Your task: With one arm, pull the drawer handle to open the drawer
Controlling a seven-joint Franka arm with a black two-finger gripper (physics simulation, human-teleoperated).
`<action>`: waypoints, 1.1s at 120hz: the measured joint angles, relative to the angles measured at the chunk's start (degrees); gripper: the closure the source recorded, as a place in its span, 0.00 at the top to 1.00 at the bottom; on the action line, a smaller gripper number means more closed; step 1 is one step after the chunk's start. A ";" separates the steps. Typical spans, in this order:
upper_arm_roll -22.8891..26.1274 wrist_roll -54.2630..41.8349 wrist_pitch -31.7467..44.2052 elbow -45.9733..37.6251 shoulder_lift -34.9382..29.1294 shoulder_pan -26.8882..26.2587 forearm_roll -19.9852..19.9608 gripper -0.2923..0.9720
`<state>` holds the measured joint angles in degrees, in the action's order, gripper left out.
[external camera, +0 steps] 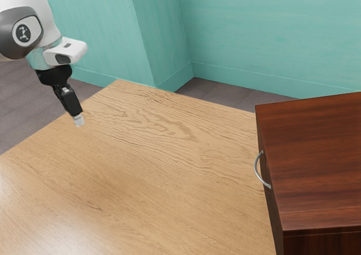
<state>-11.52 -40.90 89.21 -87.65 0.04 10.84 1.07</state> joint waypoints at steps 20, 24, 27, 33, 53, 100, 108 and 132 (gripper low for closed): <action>0.04 -4.66 1.92 0.00 -0.15 3.38 -0.16 0.77; 0.07 -5.46 2.14 0.00 -0.23 4.08 -0.53 0.77; 0.08 -6.01 2.28 -0.03 -0.22 4.61 -0.86 0.77; 0.07 -7.03 2.51 -0.08 -0.34 5.56 -1.21 0.77; 0.03 -10.76 2.35 -4.15 -5.48 0.58 -1.38 0.77; 2.97 -42.12 5.00 -12.76 -11.42 -26.78 3.09 0.77; 3.14 -49.63 7.05 -12.70 -9.36 -25.21 -2.82 0.77; 3.71 -68.83 20.48 -15.32 -7.52 -28.07 -11.41 0.77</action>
<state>-7.81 -109.73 109.69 -102.97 -7.48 -17.23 -10.34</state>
